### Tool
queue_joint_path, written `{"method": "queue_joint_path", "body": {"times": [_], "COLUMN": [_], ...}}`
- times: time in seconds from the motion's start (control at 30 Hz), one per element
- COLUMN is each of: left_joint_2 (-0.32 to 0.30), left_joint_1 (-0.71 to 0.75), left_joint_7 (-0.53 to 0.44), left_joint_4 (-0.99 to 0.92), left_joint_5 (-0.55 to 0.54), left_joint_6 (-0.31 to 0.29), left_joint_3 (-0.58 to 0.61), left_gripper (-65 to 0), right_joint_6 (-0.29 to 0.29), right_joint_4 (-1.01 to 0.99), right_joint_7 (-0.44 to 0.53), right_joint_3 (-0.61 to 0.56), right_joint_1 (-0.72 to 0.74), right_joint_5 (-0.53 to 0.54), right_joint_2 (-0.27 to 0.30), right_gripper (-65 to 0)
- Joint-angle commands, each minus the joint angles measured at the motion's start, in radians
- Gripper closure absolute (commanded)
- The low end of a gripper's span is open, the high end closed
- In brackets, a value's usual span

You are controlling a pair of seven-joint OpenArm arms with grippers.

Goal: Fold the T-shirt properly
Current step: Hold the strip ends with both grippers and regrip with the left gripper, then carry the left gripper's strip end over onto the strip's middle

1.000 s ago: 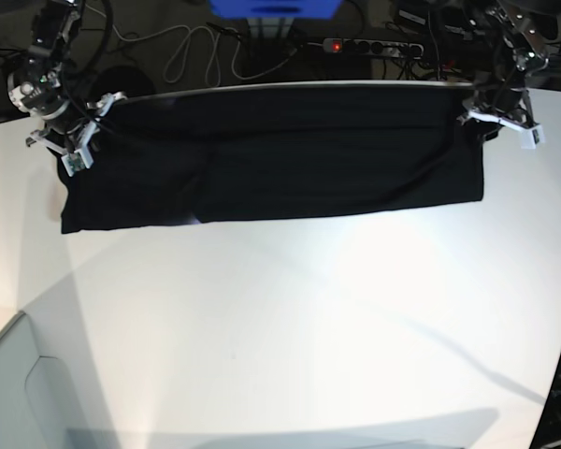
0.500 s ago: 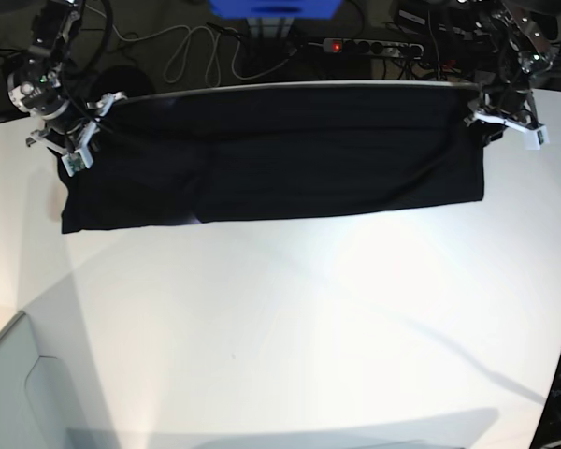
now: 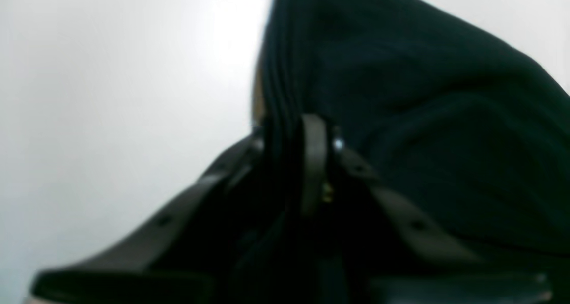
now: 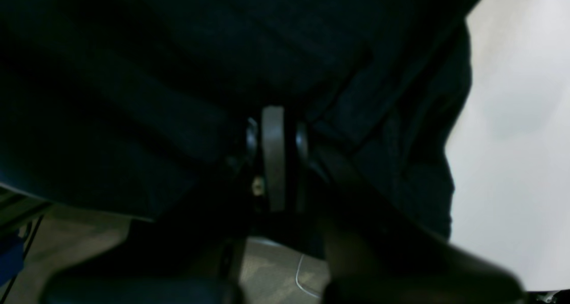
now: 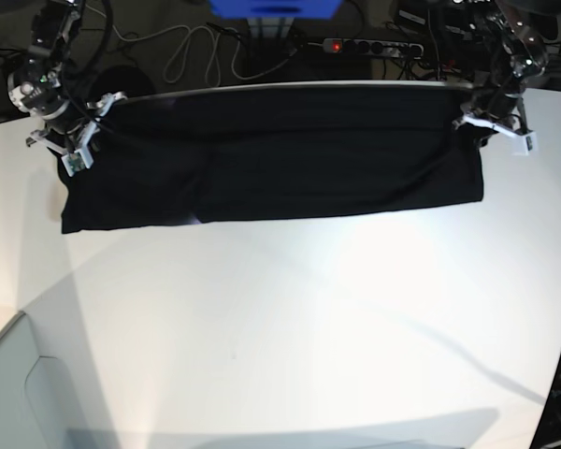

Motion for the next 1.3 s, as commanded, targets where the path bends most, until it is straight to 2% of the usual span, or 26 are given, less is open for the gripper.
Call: {"method": "queue_joint_path", "body": {"times": [0.0, 0.07, 0.33, 0.5, 0.63, 0.8, 1.03, 1.27], "left_joint_2": [-0.007, -0.006, -0.004, 0.070, 0.137, 0.202, 0.221, 0.223], "left_joint_1": [0.006, 0.005, 0.005, 0.005, 0.049, 0.080, 0.074, 0.029], "left_joint_7": [0.019, 0.019, 0.023, 0.031, 0.029, 0.019, 0.017, 0.015], "left_joint_4": [0.007, 0.007, 0.096, 0.311, 0.481, 0.520, 0.504, 0.429], "left_joint_5": [0.011, 0.011, 0.003, 0.005, 0.011, 0.014, 0.173, 0.232], "left_joint_6": [0.003, 0.003, 0.000, -0.001, 0.005, 0.008, 0.008, 0.008], "left_joint_3": [-0.001, -0.001, -0.001, 0.020, 0.177, 0.391, 0.632, 0.770], "left_gripper": [-5.5, 0.0, 0.0, 0.0, 0.0, 0.0, 0.0, 0.0], "right_joint_6": [0.021, 0.021, 0.021, 0.021, 0.021, 0.021, 0.021, 0.021], "right_joint_4": [0.013, 0.013, 0.013, 0.013, 0.013, 0.013, 0.015, 0.013], "right_joint_7": [0.009, 0.009, 0.009, 0.009, 0.009, 0.009, 0.009, 0.009], "right_joint_3": [0.001, 0.001, 0.001, 0.001, 0.001, 0.001, 0.001, 0.001], "right_joint_1": [-0.003, -0.003, -0.003, -0.003, -0.002, -0.002, -0.003, -0.003], "right_joint_5": [0.010, 0.010, 0.010, 0.010, 0.010, 0.010, 0.010, 0.010], "right_joint_2": [0.009, 0.009, 0.009, 0.009, 0.009, 0.009, 0.011, 0.011], "right_gripper": [0.0, 0.0, 0.0, 0.0, 0.0, 0.0, 0.0, 0.0]}}
